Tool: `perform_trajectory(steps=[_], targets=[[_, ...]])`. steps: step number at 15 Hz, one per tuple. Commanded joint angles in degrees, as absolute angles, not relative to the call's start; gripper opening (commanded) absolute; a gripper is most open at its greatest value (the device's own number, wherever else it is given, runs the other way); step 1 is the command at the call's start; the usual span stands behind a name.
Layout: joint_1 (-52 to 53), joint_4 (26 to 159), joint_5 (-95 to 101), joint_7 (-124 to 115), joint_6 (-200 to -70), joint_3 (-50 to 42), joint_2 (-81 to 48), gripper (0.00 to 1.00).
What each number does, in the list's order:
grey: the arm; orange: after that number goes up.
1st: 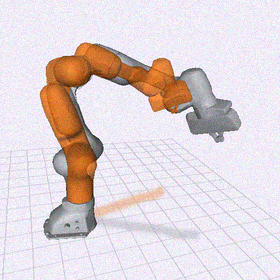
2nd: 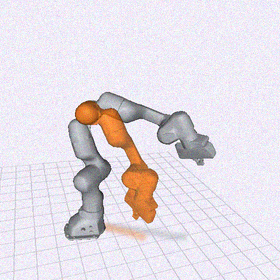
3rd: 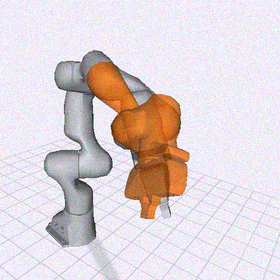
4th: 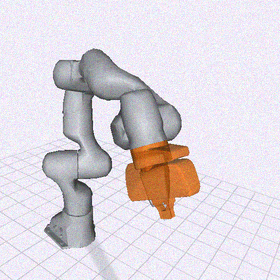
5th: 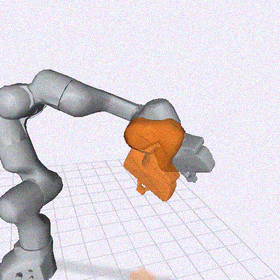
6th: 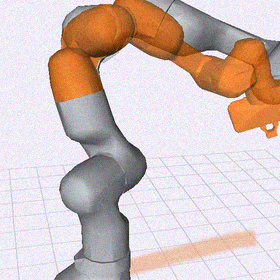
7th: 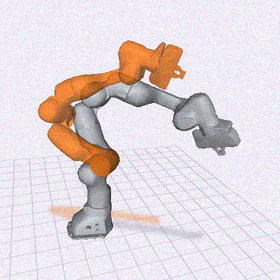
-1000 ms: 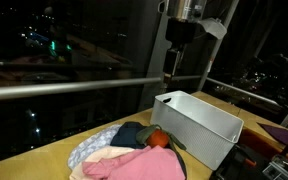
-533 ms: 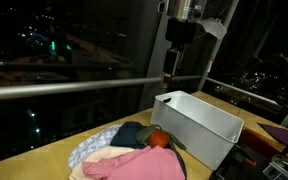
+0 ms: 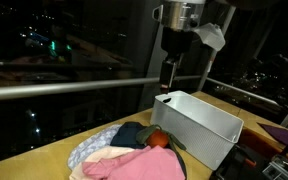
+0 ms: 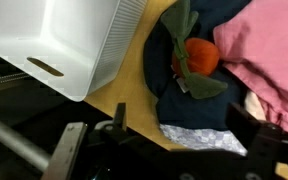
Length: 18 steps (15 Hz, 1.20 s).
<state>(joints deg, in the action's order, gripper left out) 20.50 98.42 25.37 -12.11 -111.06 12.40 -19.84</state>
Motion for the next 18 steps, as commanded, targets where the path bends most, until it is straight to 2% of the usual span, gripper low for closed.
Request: perform_trajectory(steps=[1,11,18], targets=[[26.51,100.72,29.67,-19.93,-111.06,12.8,-22.69,1.0],[45.63,101.1,40.1,-42.73,-110.98,10.05,-36.3,1.0],[52.13,102.66,50.06,-52.68,-106.58,8.39,-36.12,1.0]])
